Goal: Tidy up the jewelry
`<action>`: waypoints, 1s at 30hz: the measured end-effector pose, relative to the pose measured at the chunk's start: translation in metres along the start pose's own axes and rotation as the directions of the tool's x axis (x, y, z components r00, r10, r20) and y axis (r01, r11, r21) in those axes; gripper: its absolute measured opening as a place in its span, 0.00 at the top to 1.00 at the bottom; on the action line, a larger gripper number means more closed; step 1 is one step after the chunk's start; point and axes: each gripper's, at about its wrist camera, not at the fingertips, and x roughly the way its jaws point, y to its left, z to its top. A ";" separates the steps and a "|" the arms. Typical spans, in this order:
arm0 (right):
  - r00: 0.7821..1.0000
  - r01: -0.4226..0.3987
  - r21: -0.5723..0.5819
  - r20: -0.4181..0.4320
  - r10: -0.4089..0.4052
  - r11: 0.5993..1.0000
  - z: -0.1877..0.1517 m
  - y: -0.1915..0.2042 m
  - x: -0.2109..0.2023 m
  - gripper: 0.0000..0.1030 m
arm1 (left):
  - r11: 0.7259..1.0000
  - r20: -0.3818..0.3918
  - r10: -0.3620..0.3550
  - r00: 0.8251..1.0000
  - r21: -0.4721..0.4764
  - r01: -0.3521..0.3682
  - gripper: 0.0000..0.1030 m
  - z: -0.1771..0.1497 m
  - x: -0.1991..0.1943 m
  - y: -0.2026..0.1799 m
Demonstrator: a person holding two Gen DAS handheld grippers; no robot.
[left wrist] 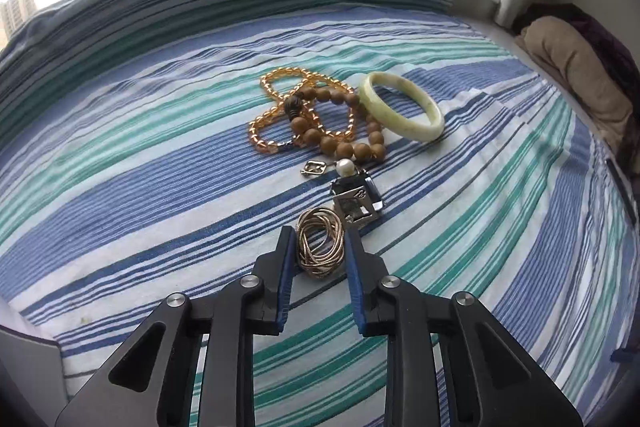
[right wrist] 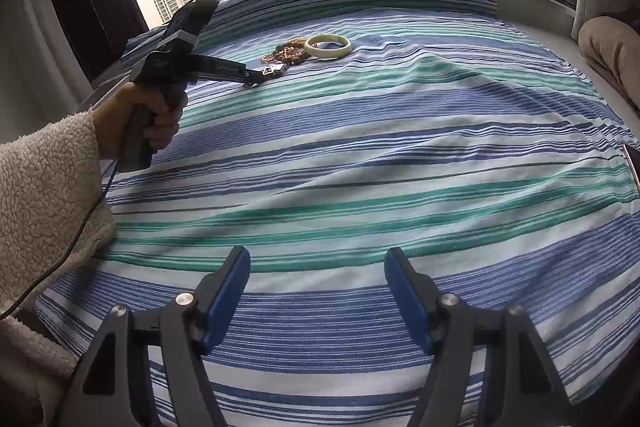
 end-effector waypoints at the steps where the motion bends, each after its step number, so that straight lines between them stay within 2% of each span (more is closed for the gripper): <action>1: 1.000 0.001 0.000 -0.002 -0.001 1.000 0.001 -0.002 0.001 0.31 | 1.000 0.002 0.008 1.000 -0.012 -0.008 0.78 -0.003 -0.003 0.001; 4: 1.000 0.001 0.006 0.005 -0.001 1.000 0.002 -0.003 -0.002 0.31 | 0.998 0.011 -0.007 1.000 -0.059 0.008 0.78 -0.018 -0.022 -0.002; 8: 1.000 0.001 0.007 0.014 -0.001 1.000 0.003 -0.004 -0.005 0.31 | 0.994 0.001 -0.036 0.999 -0.100 0.036 0.78 -0.053 -0.056 -0.012; 15: 1.000 -0.021 0.000 0.009 0.021 1.000 -0.002 0.007 -0.011 0.31 | 0.991 -0.053 0.022 0.998 -0.131 -0.029 0.78 -0.144 -0.112 -0.018; 20: 1.000 -0.020 -0.041 0.008 0.020 0.999 -0.011 0.023 -0.016 0.31 | 0.979 -0.093 0.079 0.992 -0.179 -0.095 0.75 -0.185 -0.144 -0.018; 21: 1.000 -0.018 -0.046 0.004 0.019 0.999 -0.014 0.026 -0.016 0.31 | 0.976 -0.105 0.089 0.990 -0.189 -0.108 0.71 -0.190 -0.148 -0.017; 23: 1.000 -0.018 -0.053 -0.008 0.017 0.998 -0.020 0.030 -0.015 0.31 | 0.970 -0.111 0.115 0.987 -0.202 -0.136 0.57 -0.198 -0.154 -0.013; 24: 1.000 -0.020 -0.054 -0.017 0.019 0.998 -0.022 0.033 -0.013 0.31 | 0.967 -0.105 0.133 0.986 -0.206 -0.152 0.42 -0.201 -0.157 -0.012; 25: 0.999 -0.025 -0.053 -0.026 0.024 0.998 -0.024 0.034 -0.012 0.31 | 0.962 -0.096 0.156 0.983 -0.213 -0.174 0.33 -0.203 -0.160 -0.010; 27: 0.998 -0.054 -0.045 -0.047 0.052 0.998 -0.026 0.037 -0.010 0.31 | 0.953 -0.083 0.181 0.980 -0.232 -0.195 0.31 -0.206 -0.166 -0.007; 30: 0.984 -0.139 -0.018 -0.112 0.136 0.990 -0.012 0.031 -0.001 0.31 | 0.943 -0.072 0.175 0.982 -0.273 -0.188 0.28 -0.211 -0.177 0.001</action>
